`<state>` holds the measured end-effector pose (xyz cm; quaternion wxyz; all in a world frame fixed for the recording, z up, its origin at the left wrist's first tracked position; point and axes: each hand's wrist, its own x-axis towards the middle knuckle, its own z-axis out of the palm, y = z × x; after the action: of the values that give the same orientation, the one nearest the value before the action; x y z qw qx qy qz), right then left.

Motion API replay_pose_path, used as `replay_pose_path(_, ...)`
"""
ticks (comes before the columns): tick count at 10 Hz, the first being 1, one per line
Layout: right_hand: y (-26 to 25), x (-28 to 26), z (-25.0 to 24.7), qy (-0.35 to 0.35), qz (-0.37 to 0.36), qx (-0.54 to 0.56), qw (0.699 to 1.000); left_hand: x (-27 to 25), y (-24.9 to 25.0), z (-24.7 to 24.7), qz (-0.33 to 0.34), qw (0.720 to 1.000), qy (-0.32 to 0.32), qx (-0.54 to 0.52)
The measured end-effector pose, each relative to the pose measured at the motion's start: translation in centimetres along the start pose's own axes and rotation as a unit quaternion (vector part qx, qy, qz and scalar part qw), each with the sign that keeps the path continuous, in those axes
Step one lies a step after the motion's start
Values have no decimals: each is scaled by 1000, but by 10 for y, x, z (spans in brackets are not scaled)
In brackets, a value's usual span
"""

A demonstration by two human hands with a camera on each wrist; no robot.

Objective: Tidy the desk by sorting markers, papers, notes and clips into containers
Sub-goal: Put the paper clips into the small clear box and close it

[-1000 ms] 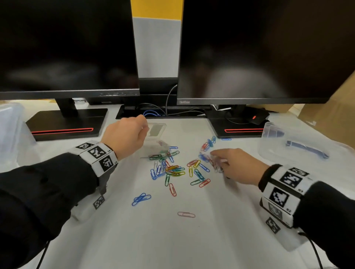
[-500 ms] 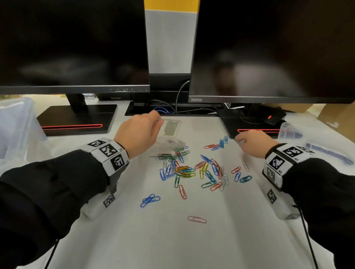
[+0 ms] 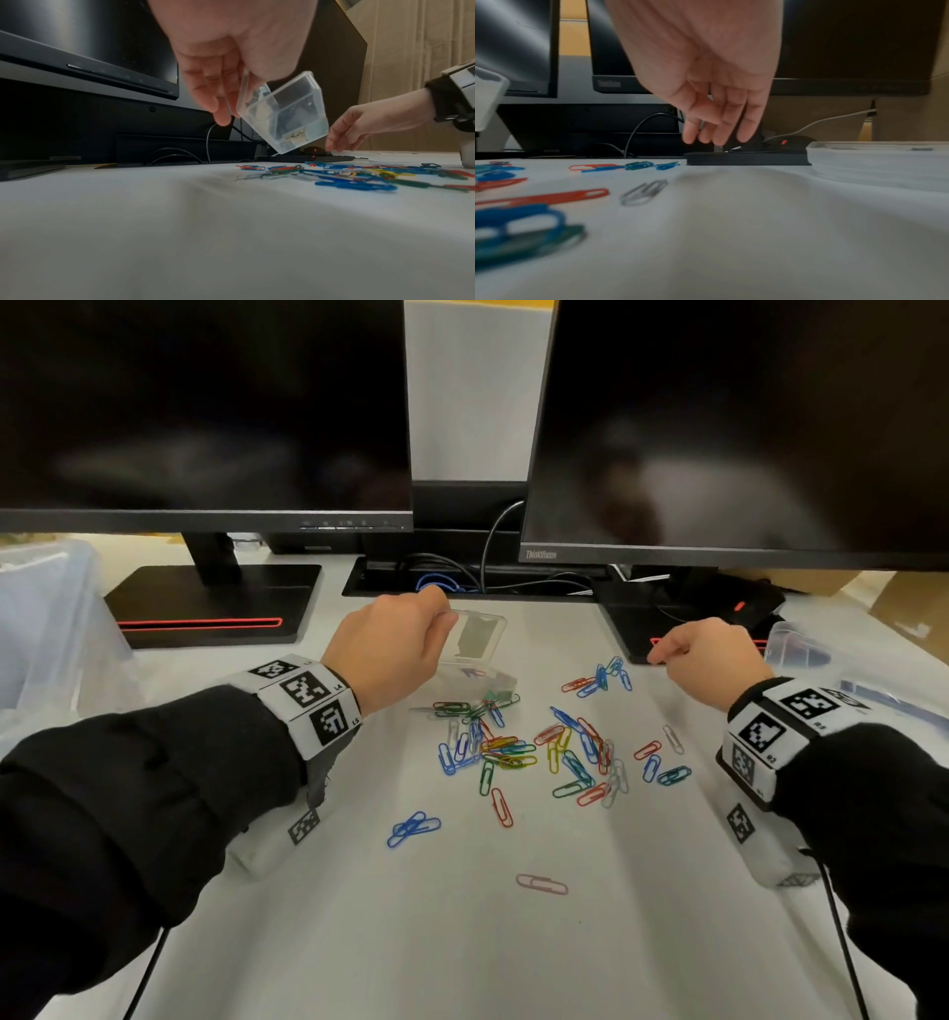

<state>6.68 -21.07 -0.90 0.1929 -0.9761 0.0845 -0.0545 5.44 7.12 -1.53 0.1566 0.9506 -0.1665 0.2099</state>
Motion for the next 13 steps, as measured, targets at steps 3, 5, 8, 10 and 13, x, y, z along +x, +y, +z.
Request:
replay_pose_path(3,3,3,2,-97,1,-130,987,1,-2,1,-6,1000,-8,-5)
replay_pose_path(5,5,-12,11,-189,-63,-170,965,0,-1,0,-1,1000,-9,-9)
replay_pose_path(8,-8,-21,7,-154,-80,-80,982,0,0,0,1,1000,-11,-14)
replay_pose_path(10,-17,3,13,-146,-88,-146,975,0,1,0,1,1000,-7,-13)
replay_pose_path(13,-35,-22,21,-257,-139,-230,928,1,-2,0,1,1000,-13,-24)
